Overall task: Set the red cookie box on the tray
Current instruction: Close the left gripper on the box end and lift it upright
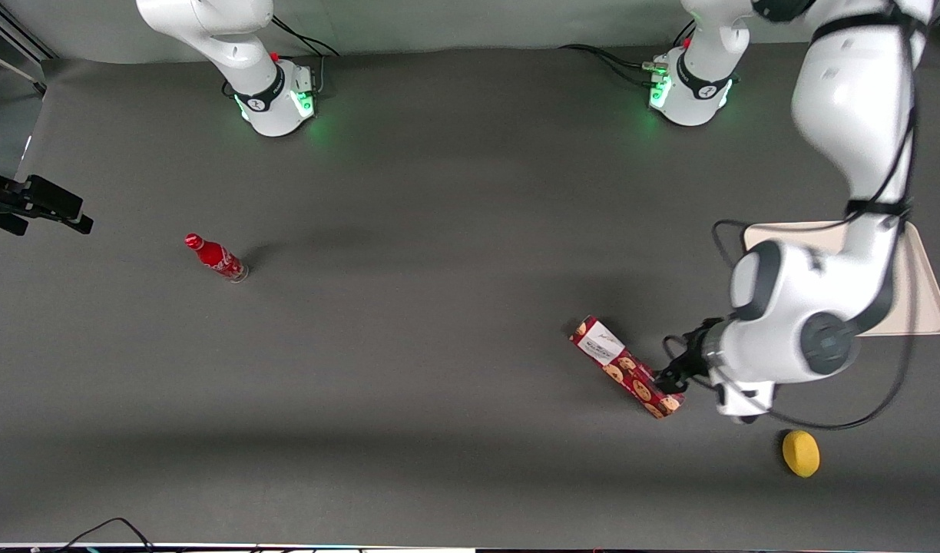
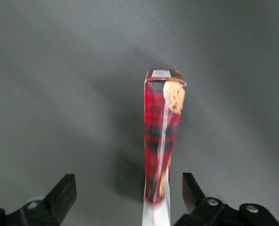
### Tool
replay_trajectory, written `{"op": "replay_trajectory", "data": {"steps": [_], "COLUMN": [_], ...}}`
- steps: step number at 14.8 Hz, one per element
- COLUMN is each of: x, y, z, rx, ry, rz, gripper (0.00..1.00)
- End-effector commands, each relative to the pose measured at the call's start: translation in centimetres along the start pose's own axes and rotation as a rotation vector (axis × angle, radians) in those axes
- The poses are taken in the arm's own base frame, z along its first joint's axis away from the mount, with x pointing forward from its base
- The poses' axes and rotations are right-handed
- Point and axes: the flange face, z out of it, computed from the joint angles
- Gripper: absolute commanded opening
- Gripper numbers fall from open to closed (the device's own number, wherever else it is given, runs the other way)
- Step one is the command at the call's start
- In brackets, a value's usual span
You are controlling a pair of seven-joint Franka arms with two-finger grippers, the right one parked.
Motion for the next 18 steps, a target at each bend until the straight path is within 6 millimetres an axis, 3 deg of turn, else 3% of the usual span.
{"op": "replay_trajectory", "data": {"steps": [1,2,3,4,5,9,11,13,15,18], "x": [-0.2,-0.6,-1.0,-1.0,-1.0,-1.1,-1.0,-1.1,-0.9,1.2], "y": [0.7,0.7,0.8,0.6,0.5,0.6,0.7,0.0,-1.6,-6.2], "z": [5.4,6.3,7.2,7.9,8.3,8.0,5.7,1.6,-4.0,-13.2], "rx": [-0.010,-0.031,-0.038,-0.031,-0.026,-0.022,-0.030,0.001,0.049,0.125], "ry": [0.053,0.064,0.086,0.104,0.111,0.110,0.123,0.126,0.102,0.033], "rz": [-0.024,-0.031,-0.038,-0.057,-0.050,-0.033,0.014,0.078,0.161,0.299], "gripper": [1.00,1.00,0.83,0.11,0.00,0.00,0.00,0.00,0.00,0.00]}}
